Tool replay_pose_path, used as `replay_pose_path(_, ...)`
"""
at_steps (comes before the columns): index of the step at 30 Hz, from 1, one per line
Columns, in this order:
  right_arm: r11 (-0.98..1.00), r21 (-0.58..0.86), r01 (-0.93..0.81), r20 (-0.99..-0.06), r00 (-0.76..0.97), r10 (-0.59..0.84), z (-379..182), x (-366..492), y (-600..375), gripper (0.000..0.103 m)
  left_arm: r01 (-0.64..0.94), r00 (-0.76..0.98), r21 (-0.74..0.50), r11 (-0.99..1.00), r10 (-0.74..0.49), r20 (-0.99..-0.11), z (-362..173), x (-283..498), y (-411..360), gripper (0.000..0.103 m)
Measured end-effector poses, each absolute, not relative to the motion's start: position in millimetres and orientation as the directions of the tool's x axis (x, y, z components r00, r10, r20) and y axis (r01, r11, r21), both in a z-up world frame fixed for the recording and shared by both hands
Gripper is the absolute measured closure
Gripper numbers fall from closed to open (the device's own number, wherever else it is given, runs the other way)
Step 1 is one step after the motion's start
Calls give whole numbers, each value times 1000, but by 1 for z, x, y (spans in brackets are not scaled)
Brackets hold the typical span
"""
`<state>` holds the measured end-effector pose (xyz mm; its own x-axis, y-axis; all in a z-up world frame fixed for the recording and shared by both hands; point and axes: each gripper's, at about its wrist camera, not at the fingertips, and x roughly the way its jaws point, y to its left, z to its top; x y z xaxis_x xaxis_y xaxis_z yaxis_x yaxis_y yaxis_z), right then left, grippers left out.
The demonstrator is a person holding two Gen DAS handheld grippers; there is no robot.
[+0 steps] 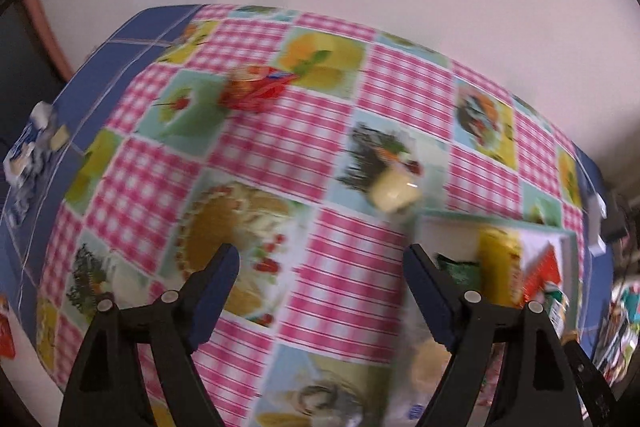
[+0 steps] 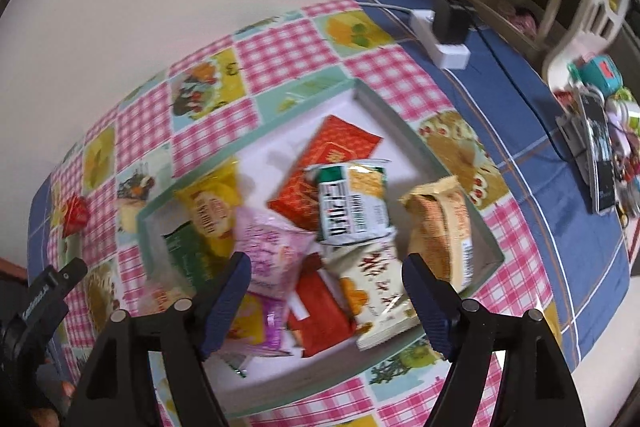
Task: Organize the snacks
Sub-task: 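Withdraw both open tools from the tray toward the red packet and jelly cup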
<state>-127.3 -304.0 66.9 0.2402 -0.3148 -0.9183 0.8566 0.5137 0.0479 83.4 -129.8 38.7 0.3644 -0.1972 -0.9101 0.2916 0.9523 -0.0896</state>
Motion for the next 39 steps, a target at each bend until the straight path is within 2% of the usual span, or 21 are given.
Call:
replay_pose_path(4, 561, 42, 827, -913, 260, -315, 70, -111, -288, 15, 229, 374, -78, 970, -162, -913, 36, 98, -106, 10)
replay_pose_path(11, 637, 31, 770, -906, 291, -307, 73, -83, -260, 12, 125, 392, -65, 990, -109, -913, 33, 116, -66, 10)
replay_pose_path(15, 671, 30, 741, -901, 310, -302, 73, -69, -243, 1, 80, 399, -69, 994, -95, -912, 34, 124, -46, 9)
replay_pose_path(18, 691, 29, 722, -900, 319, -296, 72, -59, -231, 0, 58, 398, -73, 996, -90, -913, 34, 128, -35, 6)
replay_pose_path(30, 752, 22, 658, -899, 342, -274, 68, -26, -190, 0, 18, 386, -107, 994, -105, -917, 37, 137, -6, 6)
replay_pose_path(39, 795, 41, 605, -897, 373, -237, 54, -1, -164, 0, 40, 389, -69, 997, -80, -918, 39, 141, 5, 6)
